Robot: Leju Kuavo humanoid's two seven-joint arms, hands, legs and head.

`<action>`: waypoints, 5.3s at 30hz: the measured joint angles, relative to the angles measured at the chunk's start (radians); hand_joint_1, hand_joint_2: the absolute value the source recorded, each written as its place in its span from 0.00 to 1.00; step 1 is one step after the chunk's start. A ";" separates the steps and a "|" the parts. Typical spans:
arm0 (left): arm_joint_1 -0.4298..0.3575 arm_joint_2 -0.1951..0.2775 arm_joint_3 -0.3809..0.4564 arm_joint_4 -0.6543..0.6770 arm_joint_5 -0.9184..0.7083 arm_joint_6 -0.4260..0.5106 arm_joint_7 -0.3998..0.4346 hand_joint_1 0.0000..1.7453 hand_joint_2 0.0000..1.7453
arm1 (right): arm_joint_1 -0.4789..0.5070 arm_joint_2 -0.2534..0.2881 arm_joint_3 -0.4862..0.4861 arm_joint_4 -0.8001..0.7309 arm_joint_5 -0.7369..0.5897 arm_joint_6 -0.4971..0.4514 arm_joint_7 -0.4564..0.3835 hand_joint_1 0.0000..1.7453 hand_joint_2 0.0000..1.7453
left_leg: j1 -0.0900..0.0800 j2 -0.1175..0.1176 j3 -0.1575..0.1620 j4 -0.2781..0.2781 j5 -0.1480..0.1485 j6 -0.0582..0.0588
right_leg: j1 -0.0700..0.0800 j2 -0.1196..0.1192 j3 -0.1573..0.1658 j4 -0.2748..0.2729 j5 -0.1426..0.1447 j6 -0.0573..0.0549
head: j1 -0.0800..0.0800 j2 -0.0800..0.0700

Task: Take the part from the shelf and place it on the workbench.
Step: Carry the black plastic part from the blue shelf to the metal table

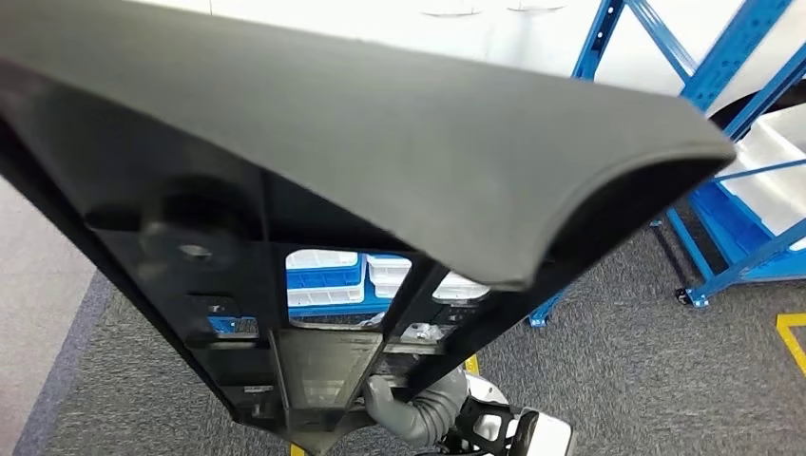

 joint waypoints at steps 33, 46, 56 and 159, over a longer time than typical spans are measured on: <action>0.005 -0.007 0.014 0.001 -0.030 0.042 0.140 0.00 0.00 | 0.012 -0.027 -0.024 0.001 0.000 0.087 0.000 1.00 1.00 | -0.003 0.003 0.104 0.000 -0.106 -0.011 | -0.001 -0.004 -0.103 0.009 0.077 -0.018 | 0.000 0.000; 0.012 -0.014 0.014 0.001 -0.028 0.089 0.119 0.00 0.00 | 0.017 -0.030 -0.036 0.007 -0.019 0.143 0.000 1.00 1.00 | 0.018 -0.063 0.118 -0.004 -0.115 -0.028 | -0.006 0.044 -0.125 0.006 0.105 -0.010 | 0.000 0.000; 0.012 -0.023 0.014 0.002 -0.051 0.123 0.124 0.00 0.00 | 0.010 -0.031 -0.085 0.002 -0.022 0.171 0.000 1.00 1.00 | 0.013 0.029 0.108 -0.015 -0.097 0.008 | -0.013 0.005 -0.252 0.277 -0.008 0.024 | 0.000 0.000; 0.003 0.018 0.105 0.001 -0.011 0.133 0.179 0.00 0.00 | -0.012 0.030 -0.141 -0.086 -0.068 0.211 0.000 1.00 1.00 | 0.017 0.022 0.067 0.140 -0.222 -0.045 | -0.007 0.000 -0.127 -0.001 0.095 -0.042 | 0.000 0.000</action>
